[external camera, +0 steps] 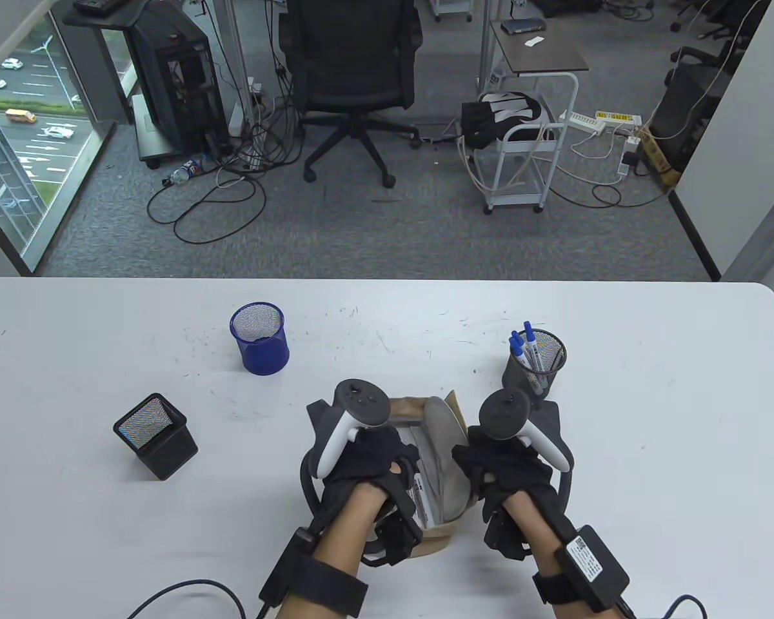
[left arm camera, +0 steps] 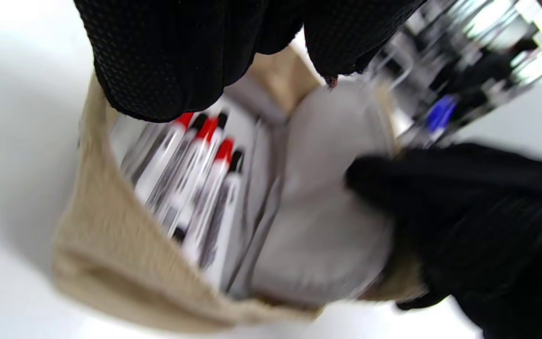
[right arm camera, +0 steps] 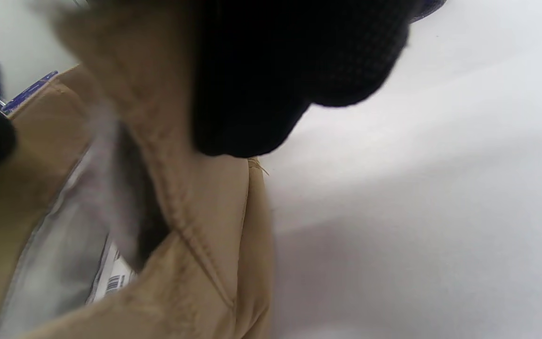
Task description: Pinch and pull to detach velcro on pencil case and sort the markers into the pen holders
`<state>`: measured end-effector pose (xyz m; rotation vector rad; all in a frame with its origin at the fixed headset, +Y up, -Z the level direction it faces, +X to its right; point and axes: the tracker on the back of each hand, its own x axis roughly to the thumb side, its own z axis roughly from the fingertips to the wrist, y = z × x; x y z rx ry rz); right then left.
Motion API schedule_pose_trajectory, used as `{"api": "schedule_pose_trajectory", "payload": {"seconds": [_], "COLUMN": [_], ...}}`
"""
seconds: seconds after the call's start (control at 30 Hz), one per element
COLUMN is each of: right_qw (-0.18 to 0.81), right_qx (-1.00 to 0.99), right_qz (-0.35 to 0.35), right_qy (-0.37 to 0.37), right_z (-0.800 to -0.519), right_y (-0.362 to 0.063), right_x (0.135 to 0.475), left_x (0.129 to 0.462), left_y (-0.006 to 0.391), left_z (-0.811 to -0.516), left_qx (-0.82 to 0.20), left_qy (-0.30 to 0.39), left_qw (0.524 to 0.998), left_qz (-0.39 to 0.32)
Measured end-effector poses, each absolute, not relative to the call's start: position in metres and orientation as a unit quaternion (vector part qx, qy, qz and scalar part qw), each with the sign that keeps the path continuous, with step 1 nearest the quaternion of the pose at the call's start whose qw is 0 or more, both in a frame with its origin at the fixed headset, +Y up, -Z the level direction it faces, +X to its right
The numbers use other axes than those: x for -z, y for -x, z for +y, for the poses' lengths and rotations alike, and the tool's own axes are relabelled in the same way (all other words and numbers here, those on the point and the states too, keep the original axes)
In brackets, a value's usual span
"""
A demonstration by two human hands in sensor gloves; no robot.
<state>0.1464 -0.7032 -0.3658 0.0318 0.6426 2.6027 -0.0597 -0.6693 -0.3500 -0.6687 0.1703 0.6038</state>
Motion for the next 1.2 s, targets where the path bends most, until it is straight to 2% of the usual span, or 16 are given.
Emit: {"api": "schedule_pose_trajectory", "payload": {"seconds": [0.13, 0.23, 0.4, 0.7, 0.83, 0.93, 1.07, 1.2], "right_qw": [0.224, 0.226, 0.226, 0.231, 0.224, 0.221, 0.220, 0.219], "right_qx": [-0.947, -0.945, -0.945, -0.942, -0.946, -0.947, -0.947, -0.948], "right_qz": [0.231, 0.235, 0.236, 0.241, 0.236, 0.234, 0.233, 0.233], "right_qy": [-0.013, -0.015, -0.016, -0.012, -0.010, -0.007, -0.008, -0.008], "right_z": [-0.703, -0.706, -0.706, -0.709, -0.708, -0.708, -0.708, -0.708], "right_y": [-0.145, -0.143, -0.142, -0.144, -0.143, -0.143, -0.142, -0.142], "right_x": [0.365, 0.365, 0.365, 0.367, 0.365, 0.365, 0.365, 0.365], "left_x": [0.374, 0.388, 0.405, 0.406, 0.402, 0.396, 0.395, 0.397], "left_y": [0.050, 0.040, 0.024, 0.028, 0.038, 0.049, 0.077, 0.135], "left_z": [-0.708, -0.732, -0.744, -0.745, -0.735, -0.715, -0.674, -0.626], "left_qx": [-0.178, -0.096, 0.013, -0.009, -0.064, -0.169, -0.284, -0.351], "left_qy": [0.379, 0.409, 0.389, 0.372, 0.344, 0.320, 0.260, 0.177], "left_qw": [0.898, 0.896, 0.907, 0.916, 0.928, 0.928, 0.921, 0.914], "left_qz": [0.133, 0.147, 0.160, 0.150, 0.128, 0.092, 0.062, 0.101]}}
